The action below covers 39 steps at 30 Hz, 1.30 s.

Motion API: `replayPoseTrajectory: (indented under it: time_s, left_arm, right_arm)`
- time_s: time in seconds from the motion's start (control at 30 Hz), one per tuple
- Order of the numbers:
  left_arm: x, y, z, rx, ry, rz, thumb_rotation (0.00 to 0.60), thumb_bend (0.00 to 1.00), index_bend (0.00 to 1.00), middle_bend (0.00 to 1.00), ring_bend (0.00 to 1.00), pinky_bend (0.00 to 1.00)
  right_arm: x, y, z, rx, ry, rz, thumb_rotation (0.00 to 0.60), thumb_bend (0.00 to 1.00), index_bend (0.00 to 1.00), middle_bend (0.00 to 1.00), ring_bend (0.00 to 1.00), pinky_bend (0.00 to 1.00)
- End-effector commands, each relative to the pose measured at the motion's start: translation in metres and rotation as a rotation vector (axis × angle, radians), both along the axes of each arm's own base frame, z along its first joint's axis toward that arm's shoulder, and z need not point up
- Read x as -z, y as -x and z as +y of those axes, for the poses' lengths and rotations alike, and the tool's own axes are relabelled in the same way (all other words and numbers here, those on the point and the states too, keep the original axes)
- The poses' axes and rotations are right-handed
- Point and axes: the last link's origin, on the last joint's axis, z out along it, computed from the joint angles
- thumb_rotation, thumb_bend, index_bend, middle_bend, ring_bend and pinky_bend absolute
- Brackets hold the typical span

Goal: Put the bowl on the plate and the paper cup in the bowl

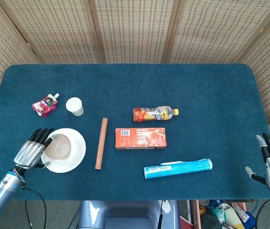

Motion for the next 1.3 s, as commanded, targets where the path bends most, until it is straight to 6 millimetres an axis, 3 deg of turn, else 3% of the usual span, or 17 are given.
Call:
replayPoseTrajectory:
  time_s: [0.03, 0.37, 0.6, 0.73, 1.07, 1.3]
  left_arm:
    - [-0.035, -0.020, 0.019, 0.014, -0.104, -0.084, 0.600, 0.12, 0.15, 0.00, 0.00, 0.00]
    - [-0.054, -0.047, 0.056, 0.014, -0.170, -0.022, 0.600, 0.17, 0.23, 0.00, 0.00, 0.00]
    - [-0.051, -0.055, 0.092, -0.029, -0.184, 0.045, 0.600, 0.27, 0.40, 0.00, 0.00, 0.00]
    - [-0.048, -0.055, 0.110, -0.047, -0.214, 0.066, 0.600, 0.30, 0.42, 0.00, 0.00, 0.00]
    - [-0.028, -0.053, 0.150, -0.125, -0.198, 0.133, 0.600, 0.33, 0.42, 0.00, 0.00, 0.00]
    - [-0.004, -0.056, 0.161, -0.132, -0.149, 0.166, 0.600, 0.35, 0.42, 0.00, 0.00, 0.00]
  right_arm:
    - [0.002, -0.001, 0.000, -0.003, -0.009, 0.004, 0.600, 0.18, 0.00, 0.00, 0.00, 0.00]
    - [0.000, 0.000, 0.000, -0.002, -0.004, -0.007, 0.600, 0.18, 0.00, 0.00, 0.00, 0.00]
    - [0.000, 0.003, -0.003, 0.007, -0.011, -0.013, 0.600, 0.18, 0.00, 0.00, 0.00, 0.00]
    - [0.001, 0.005, -0.004, 0.017, -0.016, -0.019, 0.600, 0.18, 0.00, 0.00, 0.00, 0.00]
    - [0.002, 0.015, -0.010, 0.054, -0.024, -0.031, 0.600, 0.18, 0.00, 0.00, 0.00, 0.00]
    - [0.002, 0.018, -0.011, 0.067, -0.029, -0.037, 0.600, 0.18, 0.00, 0.00, 0.00, 0.00]
